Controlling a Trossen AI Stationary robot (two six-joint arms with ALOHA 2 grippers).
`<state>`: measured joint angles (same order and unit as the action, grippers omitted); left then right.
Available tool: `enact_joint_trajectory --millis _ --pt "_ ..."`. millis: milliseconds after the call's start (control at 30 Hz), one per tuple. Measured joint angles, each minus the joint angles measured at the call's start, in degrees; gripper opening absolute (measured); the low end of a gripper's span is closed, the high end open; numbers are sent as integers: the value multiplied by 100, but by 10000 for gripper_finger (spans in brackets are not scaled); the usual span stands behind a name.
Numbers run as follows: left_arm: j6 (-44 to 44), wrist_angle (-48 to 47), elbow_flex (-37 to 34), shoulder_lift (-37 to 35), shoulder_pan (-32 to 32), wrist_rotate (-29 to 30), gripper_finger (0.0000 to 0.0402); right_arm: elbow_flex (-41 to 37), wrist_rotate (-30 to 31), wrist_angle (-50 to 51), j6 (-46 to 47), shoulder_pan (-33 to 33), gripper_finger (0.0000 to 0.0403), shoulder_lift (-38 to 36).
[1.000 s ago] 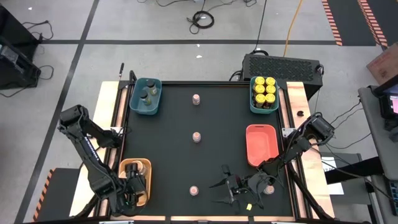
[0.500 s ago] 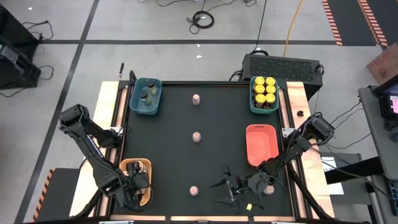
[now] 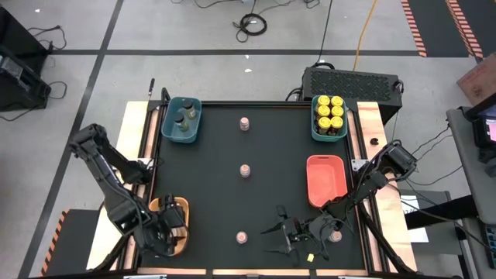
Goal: Sort spices by type
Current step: Put the brown spice bottle into the yellow bin
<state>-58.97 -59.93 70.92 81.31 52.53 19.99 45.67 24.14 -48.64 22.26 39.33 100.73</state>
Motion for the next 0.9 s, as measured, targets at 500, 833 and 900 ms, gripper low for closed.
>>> enact_joint_trajectory --millis 500,833,900 --pt "2307 2150 111 66 -591 749 341 0 0 4 -46 2 260 0" --pt "3528 3584 105 792 -798 906 341 0 -4 8 -48 2 260 0" --pt "3597 3758 104 1036 -797 851 341 0 -6 7 -47 2 260 0"
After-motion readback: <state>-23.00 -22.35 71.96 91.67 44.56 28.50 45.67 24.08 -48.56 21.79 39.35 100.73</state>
